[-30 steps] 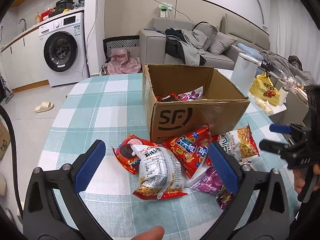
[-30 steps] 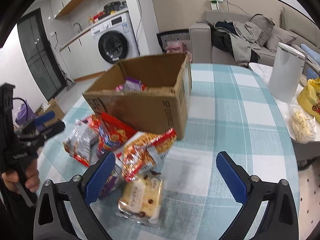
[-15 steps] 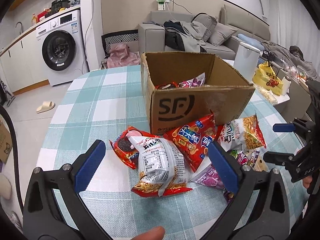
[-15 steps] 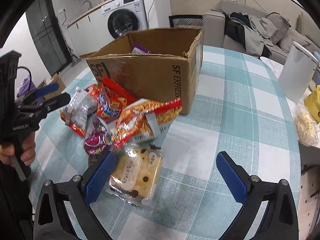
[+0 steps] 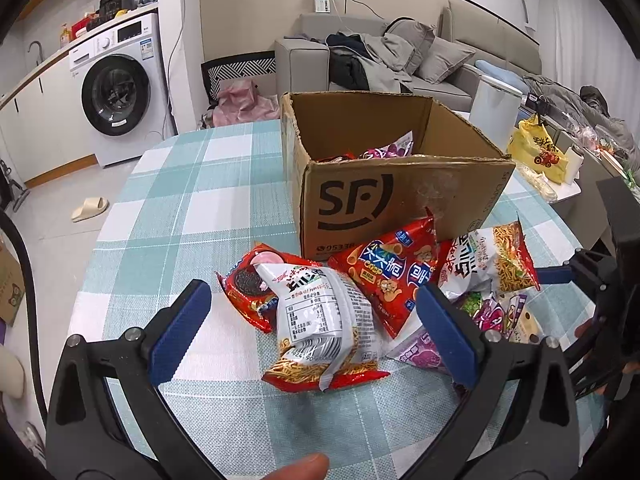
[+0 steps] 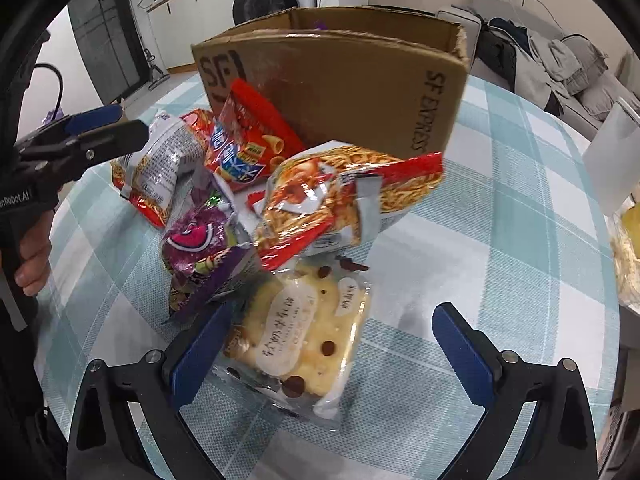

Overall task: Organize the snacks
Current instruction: 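Move both open grippers back toward the snack pile, then grasp the cream cake package with the right gripper while the left grasps the white noodle bag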

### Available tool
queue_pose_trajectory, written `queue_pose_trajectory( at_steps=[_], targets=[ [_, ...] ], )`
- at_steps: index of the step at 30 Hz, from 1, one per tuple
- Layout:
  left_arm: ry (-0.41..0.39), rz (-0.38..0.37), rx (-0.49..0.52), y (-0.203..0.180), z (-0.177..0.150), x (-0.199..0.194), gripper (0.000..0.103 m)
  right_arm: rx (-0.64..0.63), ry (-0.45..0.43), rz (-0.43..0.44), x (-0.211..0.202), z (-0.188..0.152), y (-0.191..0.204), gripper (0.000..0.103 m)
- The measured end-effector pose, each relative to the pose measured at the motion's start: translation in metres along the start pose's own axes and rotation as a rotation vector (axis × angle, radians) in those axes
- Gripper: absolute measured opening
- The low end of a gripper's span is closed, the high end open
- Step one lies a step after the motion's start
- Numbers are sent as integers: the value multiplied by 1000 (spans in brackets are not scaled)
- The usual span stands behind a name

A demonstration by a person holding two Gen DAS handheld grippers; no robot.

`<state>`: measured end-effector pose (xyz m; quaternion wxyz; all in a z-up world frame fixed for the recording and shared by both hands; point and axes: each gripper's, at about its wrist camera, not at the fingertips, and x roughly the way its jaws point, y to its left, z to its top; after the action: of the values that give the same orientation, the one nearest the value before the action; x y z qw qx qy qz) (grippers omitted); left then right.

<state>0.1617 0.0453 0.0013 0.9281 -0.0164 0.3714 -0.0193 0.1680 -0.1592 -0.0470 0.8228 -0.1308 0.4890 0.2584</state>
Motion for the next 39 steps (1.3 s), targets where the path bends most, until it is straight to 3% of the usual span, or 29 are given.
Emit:
queue_pose_trajectory(
  at_steps=[5,17,26,28,32,36,39],
  targets=[
    [13,4,9,0,-2,5,102,-31,14,-35,8,-1,5,103],
    [56,20,70,-6,-8,17,102,27,26,-75,8,-6,-32,102],
    [110,34,71,-3,-13,32,101,13,19,-55,5,-8,-31,80],
    [123,37,67,0,-14,37,99,21,15,-55,4,-8,-31,78],
    [145,20,56,5,-16,45,84,32,8,-41,2,-9,-33,72],
    [143,-16,46,9,-18,50,73,29,-2,-18,0,-8,-31,62],
    [144,-60,39,11,-19,52,62,25,-7,-16,-1,-8,-29,61]
  ],
)
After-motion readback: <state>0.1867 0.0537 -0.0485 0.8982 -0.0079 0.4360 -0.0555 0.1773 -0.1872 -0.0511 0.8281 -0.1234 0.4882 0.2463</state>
